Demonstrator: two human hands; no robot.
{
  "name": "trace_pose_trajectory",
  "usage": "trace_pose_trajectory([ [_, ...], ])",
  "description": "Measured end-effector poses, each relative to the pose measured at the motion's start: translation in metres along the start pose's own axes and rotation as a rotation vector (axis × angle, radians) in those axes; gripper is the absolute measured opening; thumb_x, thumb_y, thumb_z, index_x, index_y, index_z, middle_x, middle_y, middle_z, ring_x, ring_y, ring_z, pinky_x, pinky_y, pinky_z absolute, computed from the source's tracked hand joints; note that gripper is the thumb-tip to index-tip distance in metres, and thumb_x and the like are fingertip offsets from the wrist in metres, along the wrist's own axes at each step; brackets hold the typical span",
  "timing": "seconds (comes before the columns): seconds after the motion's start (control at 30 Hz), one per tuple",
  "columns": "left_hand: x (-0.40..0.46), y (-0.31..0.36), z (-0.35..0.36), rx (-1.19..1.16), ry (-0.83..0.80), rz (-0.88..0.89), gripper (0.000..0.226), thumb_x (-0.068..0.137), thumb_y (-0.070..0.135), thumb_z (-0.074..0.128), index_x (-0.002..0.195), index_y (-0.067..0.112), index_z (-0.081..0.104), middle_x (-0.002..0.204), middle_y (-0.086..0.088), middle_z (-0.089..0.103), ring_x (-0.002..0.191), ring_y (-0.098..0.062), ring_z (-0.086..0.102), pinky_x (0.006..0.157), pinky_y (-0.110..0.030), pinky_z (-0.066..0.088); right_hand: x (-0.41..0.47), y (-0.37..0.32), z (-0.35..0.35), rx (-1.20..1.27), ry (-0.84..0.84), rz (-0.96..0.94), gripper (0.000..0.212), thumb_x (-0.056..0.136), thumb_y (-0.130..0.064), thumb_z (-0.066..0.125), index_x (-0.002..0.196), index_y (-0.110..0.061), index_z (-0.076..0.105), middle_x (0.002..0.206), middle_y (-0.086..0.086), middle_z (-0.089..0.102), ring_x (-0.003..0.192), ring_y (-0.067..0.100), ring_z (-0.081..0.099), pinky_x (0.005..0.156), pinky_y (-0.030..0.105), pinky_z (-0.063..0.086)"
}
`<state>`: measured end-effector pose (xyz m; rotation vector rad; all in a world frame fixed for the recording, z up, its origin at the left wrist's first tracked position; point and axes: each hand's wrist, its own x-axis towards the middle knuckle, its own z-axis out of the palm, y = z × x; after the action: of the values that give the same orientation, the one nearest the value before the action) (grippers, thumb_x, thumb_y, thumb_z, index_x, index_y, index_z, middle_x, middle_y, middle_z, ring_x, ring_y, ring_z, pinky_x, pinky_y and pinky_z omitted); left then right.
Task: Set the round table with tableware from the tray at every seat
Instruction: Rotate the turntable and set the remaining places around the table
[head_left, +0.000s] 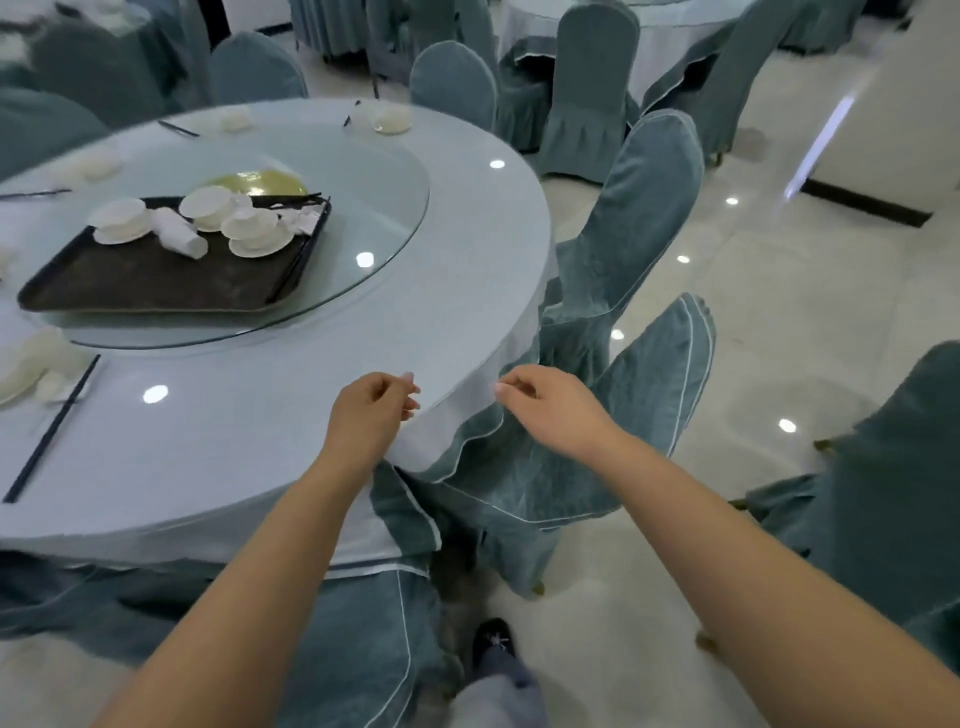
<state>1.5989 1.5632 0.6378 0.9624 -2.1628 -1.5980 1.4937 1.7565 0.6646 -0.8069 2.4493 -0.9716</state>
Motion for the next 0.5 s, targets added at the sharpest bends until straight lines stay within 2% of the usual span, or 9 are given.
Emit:
trace_pose_trajectory([
  [0.13, 0.04, 0.008, 0.004, 0.016, 0.046, -0.024, 0.028, 0.096, 0.039, 0.054, 0.083, 0.02, 0.07, 0.079, 0.006, 0.072, 0.075, -0.006, 0.067, 0.07, -0.023, 0.048, 0.055, 0.001, -0.012, -0.018, -0.056, -0.012, 0.034, 0.099, -0.045, 0.046, 0.116, -0.022, 0.063, 0.106, -0.007, 0.065, 0.096, 0.012, 0.061, 0.079, 0.028, 0.047],
  [0.5, 0.095, 0.025, -0.011, 0.134, 0.192, -0.062, 0.03, 0.097, 0.043, 0.05, 0.088, 0.022, 0.068, 0.082, 0.008, 0.07, 0.08, -0.004, 0.065, 0.074, -0.025, 0.05, 0.176, -0.018, -0.022, -0.076, -0.189, -0.141, 0.035, 0.098, -0.048, 0.045, 0.118, -0.024, 0.063, 0.105, -0.012, 0.062, 0.092, 0.007, 0.057, 0.071, 0.023, 0.04],
])
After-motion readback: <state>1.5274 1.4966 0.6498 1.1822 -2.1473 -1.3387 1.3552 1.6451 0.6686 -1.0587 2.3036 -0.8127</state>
